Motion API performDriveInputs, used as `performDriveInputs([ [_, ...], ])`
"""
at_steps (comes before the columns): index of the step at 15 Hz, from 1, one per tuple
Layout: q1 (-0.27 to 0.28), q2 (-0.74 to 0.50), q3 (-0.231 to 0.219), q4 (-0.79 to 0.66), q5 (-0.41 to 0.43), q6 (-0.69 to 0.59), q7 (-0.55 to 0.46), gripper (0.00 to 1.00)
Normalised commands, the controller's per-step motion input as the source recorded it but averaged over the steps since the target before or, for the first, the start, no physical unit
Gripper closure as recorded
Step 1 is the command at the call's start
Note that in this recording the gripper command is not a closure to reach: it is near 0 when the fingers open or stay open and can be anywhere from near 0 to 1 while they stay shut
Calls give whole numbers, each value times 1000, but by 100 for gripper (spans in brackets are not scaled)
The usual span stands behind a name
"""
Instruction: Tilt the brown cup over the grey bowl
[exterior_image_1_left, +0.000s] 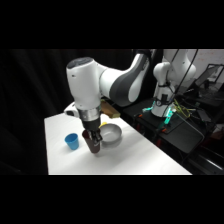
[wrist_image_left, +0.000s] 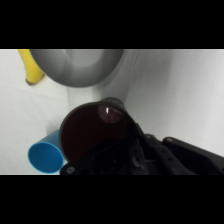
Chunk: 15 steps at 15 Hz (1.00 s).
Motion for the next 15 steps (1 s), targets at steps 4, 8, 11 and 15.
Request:
performDriveInputs([
  [4,59,-46,-41,-121,-117,164,123,8],
  [8,78,-84,-49,-193,-137,184,133,8],
  [11,82,-148,-57,-188,-147,147,133,0],
  [15,61,-271,-41,-186,-128,48,70,0],
])
